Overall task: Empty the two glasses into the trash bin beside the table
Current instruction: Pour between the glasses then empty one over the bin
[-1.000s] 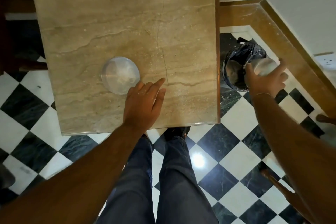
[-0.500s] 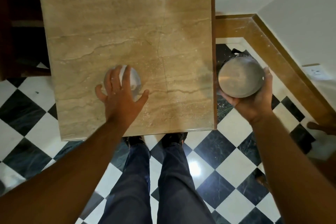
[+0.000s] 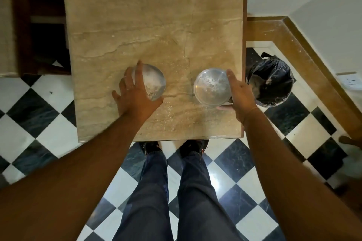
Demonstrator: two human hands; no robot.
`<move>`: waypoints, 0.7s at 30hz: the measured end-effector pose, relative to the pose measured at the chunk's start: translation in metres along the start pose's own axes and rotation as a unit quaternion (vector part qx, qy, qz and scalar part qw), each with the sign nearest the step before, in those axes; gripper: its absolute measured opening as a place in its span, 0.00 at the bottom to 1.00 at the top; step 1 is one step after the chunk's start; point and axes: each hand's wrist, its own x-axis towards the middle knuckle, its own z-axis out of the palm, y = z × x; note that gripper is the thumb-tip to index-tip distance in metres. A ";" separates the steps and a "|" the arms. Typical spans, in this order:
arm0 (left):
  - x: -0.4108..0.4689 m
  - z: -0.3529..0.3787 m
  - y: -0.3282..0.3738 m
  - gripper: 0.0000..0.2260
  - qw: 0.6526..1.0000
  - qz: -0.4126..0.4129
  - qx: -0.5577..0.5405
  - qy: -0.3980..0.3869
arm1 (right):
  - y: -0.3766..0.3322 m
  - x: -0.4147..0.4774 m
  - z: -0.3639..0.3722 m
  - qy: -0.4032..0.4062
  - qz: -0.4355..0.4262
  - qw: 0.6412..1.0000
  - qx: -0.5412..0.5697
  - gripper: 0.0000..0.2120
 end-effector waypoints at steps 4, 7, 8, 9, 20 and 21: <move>0.005 -0.005 0.004 0.64 1.000 0.024 -0.003 0.000 | 0.000 0.006 0.011 0.014 -0.015 0.999 -0.047 0.19; 0.011 -0.006 0.003 0.64 0.999 0.037 -0.031 -0.005 | 0.002 0.013 0.017 0.065 -0.048 0.993 -0.088 0.20; 0.011 -0.007 0.004 0.64 0.998 0.038 -0.042 -0.006 | 0.003 0.015 0.017 0.091 -0.069 0.987 -0.112 0.21; 0.011 -0.008 0.004 0.64 0.998 0.038 -0.054 -0.005 | 0.004 0.017 0.018 0.114 -0.091 0.981 -0.131 0.22; -0.044 -0.034 0.058 0.61 0.965 0.178 -0.189 0.039 | -0.016 -0.023 0.034 0.032 -0.236 0.963 -0.129 0.14; -0.049 -0.037 0.067 0.61 0.960 0.198 -0.195 0.035 | -0.020 -0.033 0.039 -0.077 -0.187 0.977 -0.063 0.21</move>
